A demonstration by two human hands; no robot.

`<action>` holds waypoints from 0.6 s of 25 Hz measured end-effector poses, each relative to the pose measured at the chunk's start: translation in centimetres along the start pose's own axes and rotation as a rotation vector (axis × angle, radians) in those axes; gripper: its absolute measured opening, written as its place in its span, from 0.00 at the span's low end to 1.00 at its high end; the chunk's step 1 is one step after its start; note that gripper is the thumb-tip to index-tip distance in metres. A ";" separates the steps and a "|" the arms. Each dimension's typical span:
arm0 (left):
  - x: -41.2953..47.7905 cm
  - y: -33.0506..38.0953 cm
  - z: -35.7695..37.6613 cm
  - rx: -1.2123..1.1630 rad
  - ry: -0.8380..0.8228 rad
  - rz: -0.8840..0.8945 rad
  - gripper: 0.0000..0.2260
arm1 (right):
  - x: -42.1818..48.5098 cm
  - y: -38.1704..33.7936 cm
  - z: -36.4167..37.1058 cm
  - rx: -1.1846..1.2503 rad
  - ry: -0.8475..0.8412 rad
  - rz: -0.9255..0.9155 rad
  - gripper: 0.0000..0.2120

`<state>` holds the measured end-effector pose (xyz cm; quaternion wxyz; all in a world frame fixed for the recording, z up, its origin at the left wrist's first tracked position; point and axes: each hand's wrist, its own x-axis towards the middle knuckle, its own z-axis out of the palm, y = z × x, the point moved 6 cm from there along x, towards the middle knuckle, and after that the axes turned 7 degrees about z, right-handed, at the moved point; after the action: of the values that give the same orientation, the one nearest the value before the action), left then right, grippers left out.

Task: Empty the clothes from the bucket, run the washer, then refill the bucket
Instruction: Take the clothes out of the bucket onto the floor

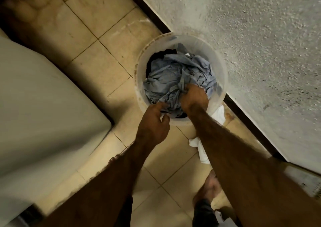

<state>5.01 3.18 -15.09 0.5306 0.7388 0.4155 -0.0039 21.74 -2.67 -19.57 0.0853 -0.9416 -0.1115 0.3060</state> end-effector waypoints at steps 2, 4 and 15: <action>0.0 -0.2 0.0 0.008 0.002 -0.026 0.16 | -0.3 0.1 -0.4 0.019 0.040 0.011 0.21; 0.0 -0.1 0.1 0.009 0.023 -0.057 0.13 | -1.2 0.2 -1.2 0.096 0.072 0.030 0.15; -0.6 3.8 3.1 -0.564 -0.048 -0.531 0.18 | -12.2 1.6 -5.7 0.528 0.143 -0.257 0.08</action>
<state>8.30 0.05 -13.17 0.7031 0.4303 0.5645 -0.0440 15.82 -7.95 -8.60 0.3729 -0.8841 -0.1399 0.2442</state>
